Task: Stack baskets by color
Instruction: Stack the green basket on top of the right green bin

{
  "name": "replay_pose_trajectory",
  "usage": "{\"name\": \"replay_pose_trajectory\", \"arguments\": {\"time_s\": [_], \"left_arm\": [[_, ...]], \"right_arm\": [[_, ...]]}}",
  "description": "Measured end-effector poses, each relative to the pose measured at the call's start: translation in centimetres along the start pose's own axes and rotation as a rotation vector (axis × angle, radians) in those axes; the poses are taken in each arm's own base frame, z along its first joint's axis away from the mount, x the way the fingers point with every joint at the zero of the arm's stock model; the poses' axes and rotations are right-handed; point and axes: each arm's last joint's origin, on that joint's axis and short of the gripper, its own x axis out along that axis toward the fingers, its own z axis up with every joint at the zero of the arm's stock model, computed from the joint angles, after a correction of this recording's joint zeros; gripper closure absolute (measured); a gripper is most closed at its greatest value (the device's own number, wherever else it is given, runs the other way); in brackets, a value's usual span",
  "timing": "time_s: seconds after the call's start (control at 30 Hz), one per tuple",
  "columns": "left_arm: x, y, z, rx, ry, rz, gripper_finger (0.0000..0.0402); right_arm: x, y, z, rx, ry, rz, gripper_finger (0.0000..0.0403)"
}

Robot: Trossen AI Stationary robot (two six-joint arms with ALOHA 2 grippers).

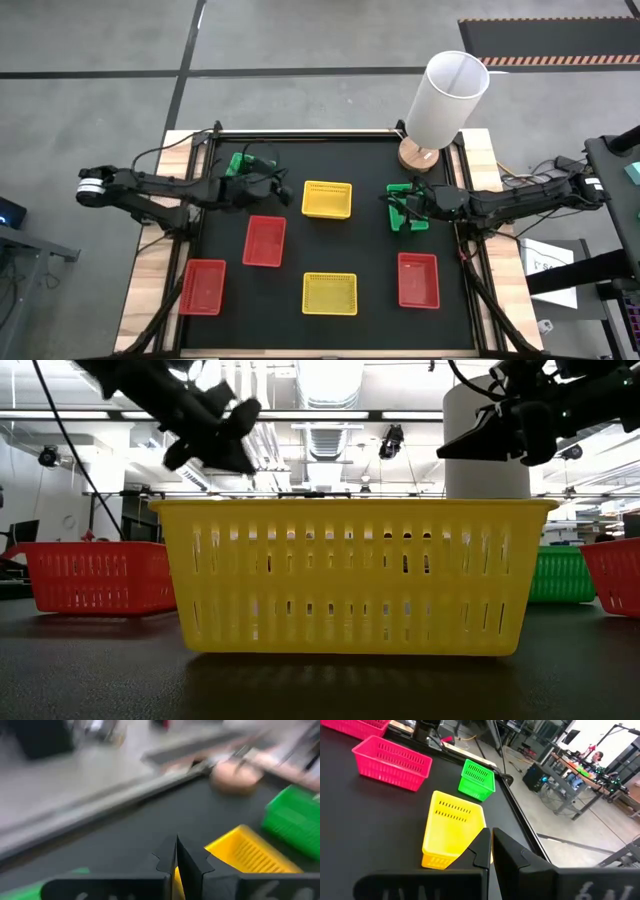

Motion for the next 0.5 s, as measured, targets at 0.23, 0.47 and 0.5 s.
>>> {"name": "replay_pose_trajectory", "arguments": {"time_s": [0.23, 0.47, 0.5], "left_arm": [[0.8, 1.1, 0.4, -0.039, 0.310, 0.155, 0.0402], [2.0, 1.4, 0.0, -0.062, 0.394, 0.143, 0.0402], [2.3, 1.4, -0.3, -0.063, 0.413, 0.137, 0.0402]], "right_arm": [[0.0, 0.0, 0.0, -0.001, 0.000, 0.000, 0.0394], [0.0, 0.0, 0.0, 0.010, 0.000, 0.000, 0.0394], [0.0, 0.0, 0.0, 0.010, 0.000, 0.000, 0.0394]]}}
